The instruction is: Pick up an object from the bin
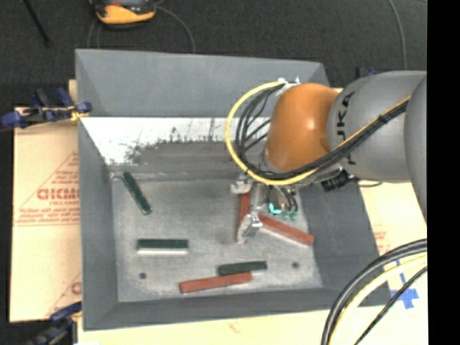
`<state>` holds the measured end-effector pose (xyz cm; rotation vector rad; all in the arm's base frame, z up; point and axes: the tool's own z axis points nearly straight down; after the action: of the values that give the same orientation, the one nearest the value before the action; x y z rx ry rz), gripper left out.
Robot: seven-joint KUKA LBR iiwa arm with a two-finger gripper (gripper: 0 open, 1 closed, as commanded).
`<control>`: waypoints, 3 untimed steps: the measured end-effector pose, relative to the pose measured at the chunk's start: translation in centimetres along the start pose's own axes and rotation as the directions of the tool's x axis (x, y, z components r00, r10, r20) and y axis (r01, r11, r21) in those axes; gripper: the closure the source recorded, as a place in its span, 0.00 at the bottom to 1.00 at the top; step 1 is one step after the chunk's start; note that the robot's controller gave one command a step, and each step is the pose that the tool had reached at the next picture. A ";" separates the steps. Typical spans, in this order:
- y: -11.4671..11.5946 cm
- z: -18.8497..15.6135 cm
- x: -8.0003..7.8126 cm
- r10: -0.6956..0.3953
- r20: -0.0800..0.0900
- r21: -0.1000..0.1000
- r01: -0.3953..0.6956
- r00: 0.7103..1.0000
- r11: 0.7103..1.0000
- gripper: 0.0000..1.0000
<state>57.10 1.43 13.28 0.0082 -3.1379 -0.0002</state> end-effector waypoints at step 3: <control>-0.7 0.7 -0.5 -0.067 0.005 0.002 0.067 0.998 0.998 0.00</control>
Offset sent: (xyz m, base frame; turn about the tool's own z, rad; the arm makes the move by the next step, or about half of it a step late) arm 0.0011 -0.0597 -0.0628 -0.1403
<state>57.60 0.74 12.57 0.1136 -3.1413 0.0026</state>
